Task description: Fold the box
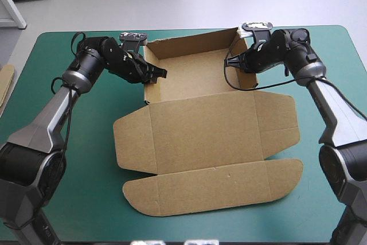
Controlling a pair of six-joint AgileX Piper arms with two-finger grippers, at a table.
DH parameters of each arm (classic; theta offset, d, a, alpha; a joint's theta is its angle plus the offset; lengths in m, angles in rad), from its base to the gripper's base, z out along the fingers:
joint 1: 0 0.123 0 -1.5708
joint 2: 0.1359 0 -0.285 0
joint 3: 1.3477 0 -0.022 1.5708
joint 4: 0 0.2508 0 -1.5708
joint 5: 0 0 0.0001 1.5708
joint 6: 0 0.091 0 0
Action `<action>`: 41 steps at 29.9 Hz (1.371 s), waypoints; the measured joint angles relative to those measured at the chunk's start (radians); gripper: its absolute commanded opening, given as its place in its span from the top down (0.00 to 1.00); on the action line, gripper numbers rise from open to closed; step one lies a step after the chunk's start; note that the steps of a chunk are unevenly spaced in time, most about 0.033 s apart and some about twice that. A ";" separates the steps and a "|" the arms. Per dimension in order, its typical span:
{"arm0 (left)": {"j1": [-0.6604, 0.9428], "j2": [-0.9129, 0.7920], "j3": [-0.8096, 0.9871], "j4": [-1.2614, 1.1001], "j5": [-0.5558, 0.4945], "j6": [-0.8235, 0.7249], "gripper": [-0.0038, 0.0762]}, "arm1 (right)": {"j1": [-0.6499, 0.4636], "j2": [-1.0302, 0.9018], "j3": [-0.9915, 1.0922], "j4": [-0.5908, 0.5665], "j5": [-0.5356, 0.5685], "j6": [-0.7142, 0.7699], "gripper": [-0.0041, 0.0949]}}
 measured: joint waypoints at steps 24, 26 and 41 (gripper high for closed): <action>-0.010 0.144 -0.087 0.160 0.088 -0.062 0.96 | 0.127 0.145 -0.042 -0.180 0.097 0.156 0.95; -0.011 0.154 -0.087 0.167 0.084 -0.068 0.96 | 0.128 0.161 -0.047 -0.181 0.099 0.156 0.96; -0.050 0.194 -0.089 0.260 0.066 -0.130 0.96 | 0.135 0.206 -0.056 -0.208 0.110 0.179 0.96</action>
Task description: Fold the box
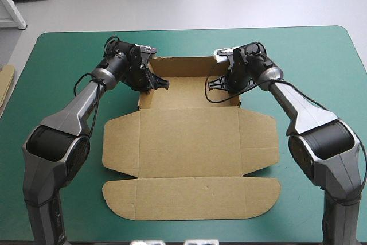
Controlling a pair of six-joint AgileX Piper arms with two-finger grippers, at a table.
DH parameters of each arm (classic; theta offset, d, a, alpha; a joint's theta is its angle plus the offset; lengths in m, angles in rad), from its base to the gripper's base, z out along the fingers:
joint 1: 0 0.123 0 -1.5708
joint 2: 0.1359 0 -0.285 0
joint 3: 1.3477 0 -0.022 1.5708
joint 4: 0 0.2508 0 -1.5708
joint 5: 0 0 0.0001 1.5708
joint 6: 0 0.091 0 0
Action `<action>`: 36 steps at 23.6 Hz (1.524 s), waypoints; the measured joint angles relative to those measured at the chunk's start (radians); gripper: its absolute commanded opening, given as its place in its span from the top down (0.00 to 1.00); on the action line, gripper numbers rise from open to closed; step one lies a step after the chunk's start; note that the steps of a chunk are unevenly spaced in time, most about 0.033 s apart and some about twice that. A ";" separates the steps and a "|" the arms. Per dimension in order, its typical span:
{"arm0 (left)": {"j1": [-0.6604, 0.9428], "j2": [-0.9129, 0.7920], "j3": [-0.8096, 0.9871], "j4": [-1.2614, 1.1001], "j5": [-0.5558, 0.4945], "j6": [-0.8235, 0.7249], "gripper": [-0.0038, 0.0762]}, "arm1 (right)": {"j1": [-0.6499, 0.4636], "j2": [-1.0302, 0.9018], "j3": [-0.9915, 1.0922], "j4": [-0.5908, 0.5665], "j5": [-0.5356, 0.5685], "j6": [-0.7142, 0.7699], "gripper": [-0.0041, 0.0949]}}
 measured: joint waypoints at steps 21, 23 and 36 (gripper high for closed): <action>-0.015 0.001 0.000 -0.033 -0.041 0.030 0.31 | 0.011 -0.034 -0.001 -0.014 -0.002 -0.036 0.48; -0.015 -0.021 0.000 -0.033 -0.047 0.031 0.31 | 0.011 -0.055 -0.003 -0.016 0.000 -0.036 0.48; -0.015 -0.457 0.282 0.018 -0.027 0.034 0.33 | 0.011 -0.207 -0.028 -0.059 0.148 -0.036 0.48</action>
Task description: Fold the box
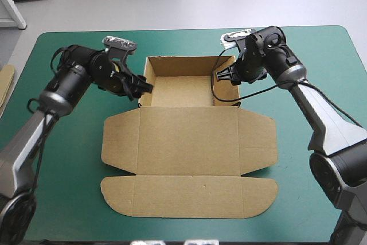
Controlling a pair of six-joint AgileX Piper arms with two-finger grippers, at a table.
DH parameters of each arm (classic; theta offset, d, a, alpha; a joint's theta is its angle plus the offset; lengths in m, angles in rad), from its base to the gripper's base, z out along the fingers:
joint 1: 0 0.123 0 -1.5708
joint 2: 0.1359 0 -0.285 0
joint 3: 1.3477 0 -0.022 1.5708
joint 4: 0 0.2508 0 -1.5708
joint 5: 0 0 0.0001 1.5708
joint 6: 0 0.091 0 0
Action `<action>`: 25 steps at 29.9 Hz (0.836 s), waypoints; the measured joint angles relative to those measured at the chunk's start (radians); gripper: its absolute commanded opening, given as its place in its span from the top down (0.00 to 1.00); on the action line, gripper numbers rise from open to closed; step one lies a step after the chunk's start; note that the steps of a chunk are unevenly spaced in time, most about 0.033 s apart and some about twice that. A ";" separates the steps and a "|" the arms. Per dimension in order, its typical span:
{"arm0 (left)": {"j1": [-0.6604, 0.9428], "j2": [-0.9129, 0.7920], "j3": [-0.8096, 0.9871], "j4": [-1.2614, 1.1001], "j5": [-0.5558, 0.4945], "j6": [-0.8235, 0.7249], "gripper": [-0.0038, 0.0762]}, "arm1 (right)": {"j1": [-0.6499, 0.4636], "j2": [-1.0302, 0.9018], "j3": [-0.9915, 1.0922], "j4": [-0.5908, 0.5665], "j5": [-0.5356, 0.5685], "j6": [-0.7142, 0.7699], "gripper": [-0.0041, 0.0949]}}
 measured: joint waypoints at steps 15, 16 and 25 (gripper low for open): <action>0.000 -0.581 0.349 0.000 0.084 0.004 0.34 | 0.006 -0.088 0.000 0.025 0.027 -0.018 0.48; 0.000 -0.611 0.364 0.000 0.095 0.004 0.34 | 0.006 -0.088 0.000 0.025 0.024 -0.018 0.48; 0.000 -0.852 0.467 0.000 0.158 -0.001 0.34 | 0.006 -0.037 0.000 0.026 -0.052 -0.018 0.48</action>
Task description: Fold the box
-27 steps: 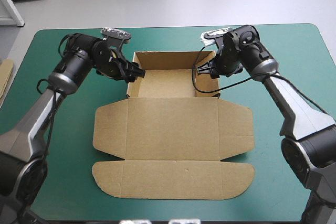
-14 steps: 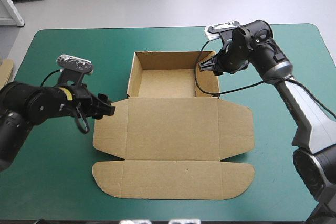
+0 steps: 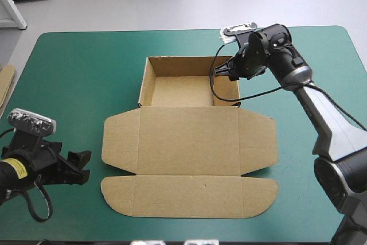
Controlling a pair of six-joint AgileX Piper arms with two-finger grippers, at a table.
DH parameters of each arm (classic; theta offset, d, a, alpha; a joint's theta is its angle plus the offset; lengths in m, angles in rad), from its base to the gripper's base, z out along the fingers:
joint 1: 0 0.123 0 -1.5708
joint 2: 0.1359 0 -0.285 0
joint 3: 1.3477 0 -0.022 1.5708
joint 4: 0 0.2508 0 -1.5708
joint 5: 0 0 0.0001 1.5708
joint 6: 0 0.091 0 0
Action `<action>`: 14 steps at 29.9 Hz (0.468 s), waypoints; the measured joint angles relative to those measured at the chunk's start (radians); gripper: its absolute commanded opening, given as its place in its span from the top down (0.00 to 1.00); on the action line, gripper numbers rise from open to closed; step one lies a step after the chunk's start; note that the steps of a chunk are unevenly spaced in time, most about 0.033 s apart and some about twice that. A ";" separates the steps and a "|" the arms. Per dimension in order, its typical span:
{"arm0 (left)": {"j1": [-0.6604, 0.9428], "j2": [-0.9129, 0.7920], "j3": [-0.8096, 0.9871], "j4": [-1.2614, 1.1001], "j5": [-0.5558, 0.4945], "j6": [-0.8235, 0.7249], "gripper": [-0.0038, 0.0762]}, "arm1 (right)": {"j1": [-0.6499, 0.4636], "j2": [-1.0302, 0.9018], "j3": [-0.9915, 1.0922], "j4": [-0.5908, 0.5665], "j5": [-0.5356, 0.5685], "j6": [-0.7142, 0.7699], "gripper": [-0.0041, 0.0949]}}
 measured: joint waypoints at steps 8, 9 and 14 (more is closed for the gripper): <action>0.000 -0.123 0.109 -0.011 0.000 -0.022 0.39 | -0.013 0.107 0.000 0.008 -0.057 0.003 0.36; 0.000 -0.137 0.117 -0.011 0.000 -0.022 0.40 | -0.019 0.119 -0.001 0.010 -0.065 0.003 0.36; 0.000 -0.173 0.123 -0.012 0.001 -0.022 0.40 | -0.044 0.172 -0.008 0.011 -0.086 0.003 0.39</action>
